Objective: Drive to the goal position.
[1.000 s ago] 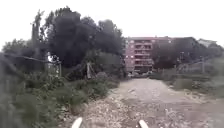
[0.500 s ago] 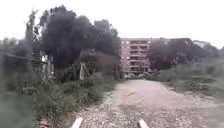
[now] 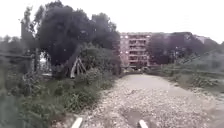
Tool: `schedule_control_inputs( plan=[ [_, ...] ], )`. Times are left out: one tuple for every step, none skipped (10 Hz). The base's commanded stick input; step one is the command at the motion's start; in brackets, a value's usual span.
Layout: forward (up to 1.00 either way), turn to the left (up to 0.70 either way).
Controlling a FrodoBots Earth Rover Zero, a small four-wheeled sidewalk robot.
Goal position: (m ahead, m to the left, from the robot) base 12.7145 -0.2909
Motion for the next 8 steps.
schedule_control_inputs(
  plan=[
    [0.7,0.0],
    [0.7,0.0],
    [0.7,0.0],
    [0.7,0.0],
    [0.7,0.0],
    [0.7,0.0],
    [0.7,0.0],
    [0.7,0.0]
  ],
)
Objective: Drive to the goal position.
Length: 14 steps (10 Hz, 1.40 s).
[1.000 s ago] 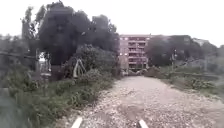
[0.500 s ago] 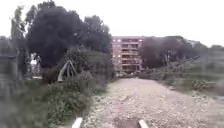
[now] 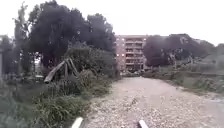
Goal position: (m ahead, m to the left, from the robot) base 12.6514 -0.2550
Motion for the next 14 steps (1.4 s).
schedule_control_inputs(
  plan=[
    [0.7,-0.01],
    [0.7,-0.06],
    [0.7,-0.03],
    [0.7,0.0],
    [0.7,0.0],
    [0.7,0.0],
    [0.7,0.0],
    [0.7,0.0],
    [0.7,0.0],
    [0.7,-0.14],
    [0.7,-0.31],
    [0.7,-0.02],
    [0.7,0.0],
    [0.7,0.0]
  ],
)
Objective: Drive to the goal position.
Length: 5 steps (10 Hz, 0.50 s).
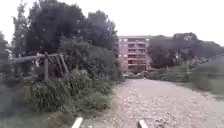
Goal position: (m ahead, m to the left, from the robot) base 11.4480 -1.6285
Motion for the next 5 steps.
schedule_control_inputs(
  plan=[
    [0.7,0.0],
    [0.7,0.0],
    [0.7,-0.03],
    [0.7,-0.2],
    [0.7,-0.32]
  ],
)
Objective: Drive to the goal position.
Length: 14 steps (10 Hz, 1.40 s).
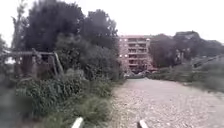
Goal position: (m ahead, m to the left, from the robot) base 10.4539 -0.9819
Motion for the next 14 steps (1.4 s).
schedule_control_inputs(
  plan=[
    [0.7,-0.11],
    [0.7,0.0],
    [0.7,0.0],
    [0.7,0.0],
    [0.7,-0.25],
    [0.7,-0.35],
    [0.7,-0.21],
    [0.7,-0.01],
    [0.7,-0.27],
    [0.7,-0.34],
    [0.7,-0.35],
    [0.7,-0.35],
    [0.7,-0.32],
    [0.7,-0.24]
  ],
)
